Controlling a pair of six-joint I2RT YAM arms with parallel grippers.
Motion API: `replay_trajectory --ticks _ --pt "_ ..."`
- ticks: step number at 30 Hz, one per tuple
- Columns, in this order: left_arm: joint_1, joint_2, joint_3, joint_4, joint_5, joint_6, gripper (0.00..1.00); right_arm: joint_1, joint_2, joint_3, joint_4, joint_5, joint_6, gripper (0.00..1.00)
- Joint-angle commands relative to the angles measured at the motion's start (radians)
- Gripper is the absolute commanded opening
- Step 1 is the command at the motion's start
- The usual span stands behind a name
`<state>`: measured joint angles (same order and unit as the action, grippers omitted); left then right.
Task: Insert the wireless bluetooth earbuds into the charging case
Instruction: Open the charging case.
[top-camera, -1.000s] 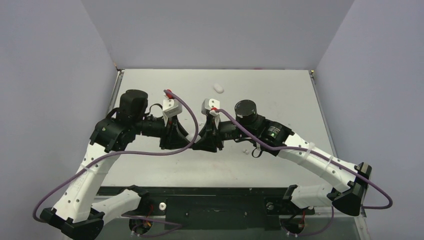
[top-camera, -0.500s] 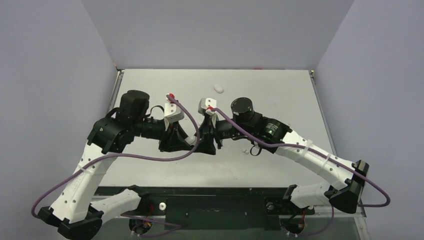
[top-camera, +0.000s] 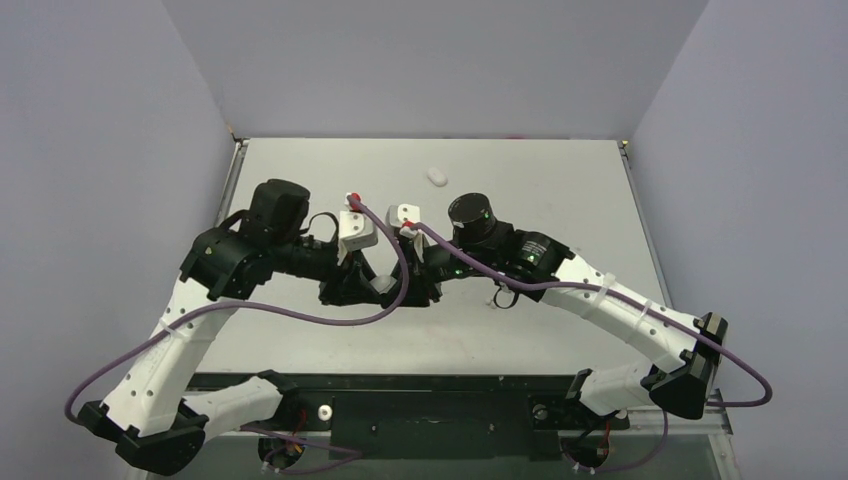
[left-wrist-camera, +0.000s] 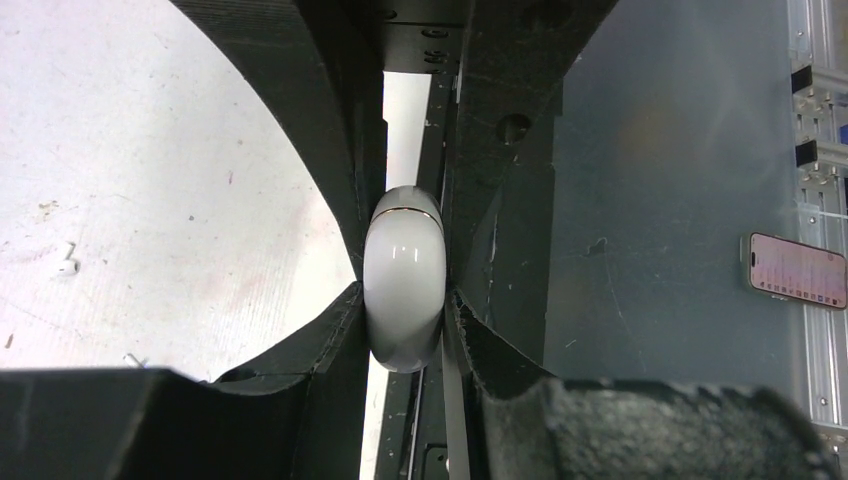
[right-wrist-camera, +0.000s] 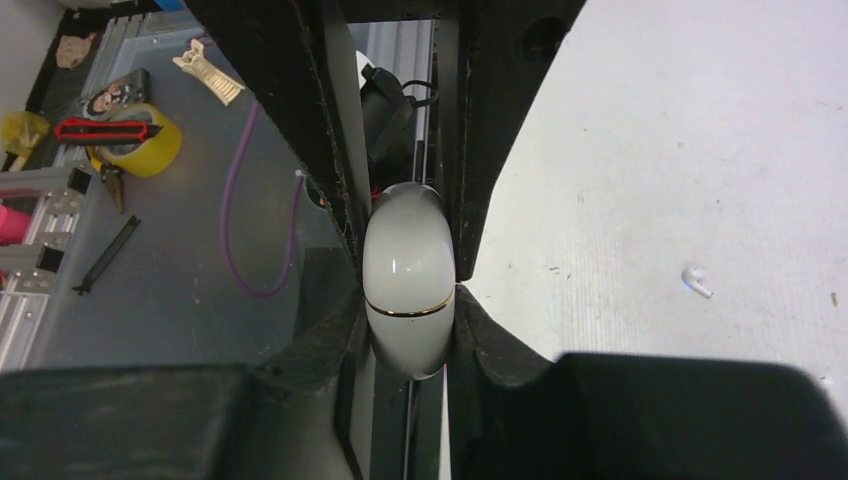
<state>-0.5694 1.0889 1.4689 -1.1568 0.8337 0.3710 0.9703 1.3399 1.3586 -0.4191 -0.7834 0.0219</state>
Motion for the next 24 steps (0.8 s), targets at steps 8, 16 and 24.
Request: replay_trajectory --ticks 8,16,24 --pt "-0.015 -0.066 0.033 0.159 -0.003 -0.139 0.33 -0.016 -0.033 -0.023 0.13 0.038 0.016 0.0" --pt "0.063 -0.059 0.058 0.191 0.067 -0.172 0.34 -0.013 -0.054 -0.041 0.128 0.031 0.022 0.0" --pt "0.076 -0.066 0.033 0.222 0.048 -0.184 0.35 -0.015 -0.069 -0.055 0.131 0.029 0.02 0.0"
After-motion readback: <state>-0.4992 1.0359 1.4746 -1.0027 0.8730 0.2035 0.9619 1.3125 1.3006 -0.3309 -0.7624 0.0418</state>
